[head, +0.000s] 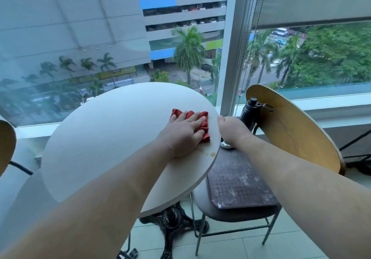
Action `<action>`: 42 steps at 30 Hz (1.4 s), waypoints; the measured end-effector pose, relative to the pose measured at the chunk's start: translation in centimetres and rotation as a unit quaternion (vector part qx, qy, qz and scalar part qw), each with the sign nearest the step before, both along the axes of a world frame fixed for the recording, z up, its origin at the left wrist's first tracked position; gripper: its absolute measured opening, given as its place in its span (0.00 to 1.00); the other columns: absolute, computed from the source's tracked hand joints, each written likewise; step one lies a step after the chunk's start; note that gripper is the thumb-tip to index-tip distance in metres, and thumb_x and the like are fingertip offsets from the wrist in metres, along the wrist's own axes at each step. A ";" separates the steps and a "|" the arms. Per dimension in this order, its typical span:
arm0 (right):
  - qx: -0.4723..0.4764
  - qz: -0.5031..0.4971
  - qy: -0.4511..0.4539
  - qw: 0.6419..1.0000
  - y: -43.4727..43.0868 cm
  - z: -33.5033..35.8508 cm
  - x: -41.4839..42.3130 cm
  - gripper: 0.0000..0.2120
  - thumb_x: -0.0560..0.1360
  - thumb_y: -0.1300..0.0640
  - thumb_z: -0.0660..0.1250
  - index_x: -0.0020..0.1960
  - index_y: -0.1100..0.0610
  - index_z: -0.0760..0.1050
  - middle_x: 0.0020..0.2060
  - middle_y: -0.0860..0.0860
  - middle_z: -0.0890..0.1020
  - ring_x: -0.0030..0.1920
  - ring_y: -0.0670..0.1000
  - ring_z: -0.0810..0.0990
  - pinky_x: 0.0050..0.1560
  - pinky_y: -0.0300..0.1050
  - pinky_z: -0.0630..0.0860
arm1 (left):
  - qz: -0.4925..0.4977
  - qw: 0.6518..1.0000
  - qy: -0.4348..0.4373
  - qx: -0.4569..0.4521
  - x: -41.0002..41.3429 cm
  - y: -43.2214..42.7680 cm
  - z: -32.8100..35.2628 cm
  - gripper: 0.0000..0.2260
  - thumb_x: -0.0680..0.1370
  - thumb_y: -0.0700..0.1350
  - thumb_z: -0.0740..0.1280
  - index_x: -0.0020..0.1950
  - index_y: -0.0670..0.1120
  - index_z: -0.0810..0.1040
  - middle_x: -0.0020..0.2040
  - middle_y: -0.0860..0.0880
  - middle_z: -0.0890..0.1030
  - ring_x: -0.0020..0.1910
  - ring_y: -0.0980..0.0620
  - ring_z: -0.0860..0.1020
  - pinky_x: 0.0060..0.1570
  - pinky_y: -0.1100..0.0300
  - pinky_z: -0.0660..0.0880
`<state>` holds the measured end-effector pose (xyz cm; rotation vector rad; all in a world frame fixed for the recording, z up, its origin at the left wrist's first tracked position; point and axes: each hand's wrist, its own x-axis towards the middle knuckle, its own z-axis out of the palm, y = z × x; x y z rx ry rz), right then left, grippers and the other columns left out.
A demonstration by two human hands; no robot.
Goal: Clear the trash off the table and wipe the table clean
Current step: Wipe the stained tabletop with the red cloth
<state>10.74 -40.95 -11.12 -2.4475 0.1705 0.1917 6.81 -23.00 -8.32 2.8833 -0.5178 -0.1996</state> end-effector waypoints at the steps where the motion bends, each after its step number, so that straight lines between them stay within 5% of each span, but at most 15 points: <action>1: 0.000 -0.002 0.005 1.000 -0.1 0.2 -0.2 0.22 0.87 0.56 0.47 0.62 0.67 0.76 0.57 0.66 0.80 0.58 0.65 0.78 0.58 0.53 0.75 | 0.006 1.000 -0.001 -0.009 -0.8 -0.3 -0.3 0.26 0.86 0.55 0.52 0.85 0.57 0.54 0.86 0.55 0.50 0.85 0.47 0.46 0.82 0.44 0.41; 6: -0.011 0.008 0.018 1.000 -0.5 0.7 0.1 0.13 0.81 0.67 0.58 0.64 0.66 0.73 0.57 0.65 0.81 0.58 0.65 0.80 0.58 0.57 0.78 | 0.136 0.990 0.001 -0.031 -4.6 -3.4 -0.9 0.29 0.84 0.59 0.49 0.85 0.55 0.53 0.86 0.53 0.50 0.85 0.44 0.45 0.81 0.40 0.39; 9: 0.009 -0.023 -0.085 0.996 -0.6 2.0 -0.7 0.14 0.83 0.54 0.59 0.63 0.57 0.79 0.60 0.58 0.81 0.61 0.61 0.79 0.60 0.53 0.76 | 0.154 0.986 0.032 -0.052 -4.7 -3.6 -0.9 0.27 0.85 0.58 0.48 0.83 0.52 0.61 0.86 0.46 0.53 0.84 0.39 0.48 0.79 0.35 0.42; 12: 0.040 -0.001 -0.245 0.969 1.2 3.3 -4.1 0.13 0.83 0.56 0.63 0.64 0.55 0.80 0.60 0.55 0.80 0.59 0.56 0.79 0.61 0.47 0.73 | 0.151 0.955 0.019 -0.255 -5.4 -0.9 0.8 0.30 0.79 0.56 0.47 0.73 0.45 0.75 0.77 0.42 0.71 0.77 0.42 0.67 0.78 0.42 0.60; 15: 0.064 0.140 -0.318 0.936 4.1 4.4 -7.6 0.09 0.81 0.57 0.68 0.59 0.55 0.83 0.57 0.50 0.81 0.57 0.50 0.78 0.63 0.41 0.72 | 0.202 0.881 -0.018 -0.428 -6.7 3.6 2.0 0.22 0.77 0.54 0.62 0.66 0.47 0.83 0.63 0.50 0.84 0.63 0.56 0.80 0.70 0.59 0.72; 18: -0.053 0.251 -0.233 0.938 6.7 4.1 -8.3 0.16 0.81 0.45 0.66 0.66 0.48 0.81 0.71 0.49 0.76 0.70 0.52 0.72 0.73 0.49 0.67 | 0.237 0.899 -0.092 -0.356 -8.1 9.2 1.5 0.10 0.81 0.46 0.67 0.58 0.49 0.86 0.53 0.53 0.87 0.51 0.59 0.83 0.54 0.66 0.77; 23: -0.247 0.220 -0.130 0.935 9.2 2.8 -9.1 0.31 0.80 0.30 0.52 0.80 0.40 0.61 0.83 0.47 0.59 0.82 0.57 0.57 0.80 0.66 0.52 | 0.261 0.903 -0.160 -0.300 -10.7 14.2 0.5 0.07 0.80 0.45 0.69 0.54 0.50 0.86 0.47 0.55 0.85 0.45 0.59 0.81 0.48 0.59 0.77; 31: -0.178 0.262 -0.125 0.940 8.1 2.0 -11.5 0.28 0.83 0.40 0.44 0.82 0.38 0.58 0.83 0.39 0.58 0.83 0.45 0.52 0.82 0.50 0.48 | 0.212 0.925 -0.201 -0.242 -13.6 17.5 -0.5 0.08 0.77 0.51 0.68 0.51 0.52 0.85 0.51 0.57 0.83 0.52 0.53 0.79 0.53 0.55 0.75; 37: -0.218 0.205 -0.091 0.950 5.2 2.3 -10.5 0.29 0.81 0.36 0.45 0.82 0.34 0.53 0.84 0.41 0.50 0.84 0.51 0.46 0.82 0.56 0.43 | 0.232 0.894 -0.250 -0.289 -14.2 17.9 -0.8 0.06 0.76 0.49 0.68 0.49 0.52 0.85 0.48 0.57 0.83 0.48 0.54 0.80 0.47 0.56 0.75; 42: -0.276 0.212 -0.072 0.935 7.1 2.4 -9.5 0.29 0.85 0.38 0.44 0.85 0.39 0.45 0.85 0.46 0.48 0.85 0.55 0.45 0.83 0.58 0.42 | 0.230 0.888 -0.270 -0.293 -14.5 17.9 -1.1 0.06 0.76 0.49 0.68 0.48 0.52 0.84 0.46 0.57 0.83 0.46 0.52 0.80 0.50 0.44 0.79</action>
